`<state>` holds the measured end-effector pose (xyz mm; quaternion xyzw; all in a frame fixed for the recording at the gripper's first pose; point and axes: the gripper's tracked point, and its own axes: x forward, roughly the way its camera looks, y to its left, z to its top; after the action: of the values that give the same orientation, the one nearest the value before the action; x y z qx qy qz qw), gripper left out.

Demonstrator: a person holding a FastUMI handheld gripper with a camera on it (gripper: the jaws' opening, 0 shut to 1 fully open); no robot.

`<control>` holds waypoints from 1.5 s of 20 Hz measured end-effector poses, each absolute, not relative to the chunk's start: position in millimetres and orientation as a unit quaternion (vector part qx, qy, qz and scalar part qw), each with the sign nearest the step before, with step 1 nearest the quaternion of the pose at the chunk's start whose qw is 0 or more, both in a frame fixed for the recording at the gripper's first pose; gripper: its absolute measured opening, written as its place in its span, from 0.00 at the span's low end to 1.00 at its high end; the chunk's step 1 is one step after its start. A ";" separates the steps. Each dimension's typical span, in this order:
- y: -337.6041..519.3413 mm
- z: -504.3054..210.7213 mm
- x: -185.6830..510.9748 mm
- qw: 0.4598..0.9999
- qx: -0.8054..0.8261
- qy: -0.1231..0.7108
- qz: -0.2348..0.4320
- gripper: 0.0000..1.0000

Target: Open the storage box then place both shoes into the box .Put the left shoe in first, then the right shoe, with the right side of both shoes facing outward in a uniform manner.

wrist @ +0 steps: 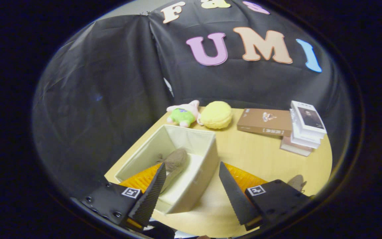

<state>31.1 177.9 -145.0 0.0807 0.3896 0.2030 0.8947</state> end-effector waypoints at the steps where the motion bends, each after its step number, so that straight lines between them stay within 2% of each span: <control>1: 160.9 -147.3 31.4 0.899 0.078 0.386 0.191 1.00; 11: 16.8 -167.6 12.6 0.917 0.054 0.384 0.097 1.00; 20: -93.9 -227.0 -11.8 0.910 0.027 0.412 0.029 1.00; 30: -135.2 -309.2 -56.2 0.872 0.030 0.487 0.036 1.00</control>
<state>-56.2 -135.2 -309.2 0.0295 0.4866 0.0364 0.8723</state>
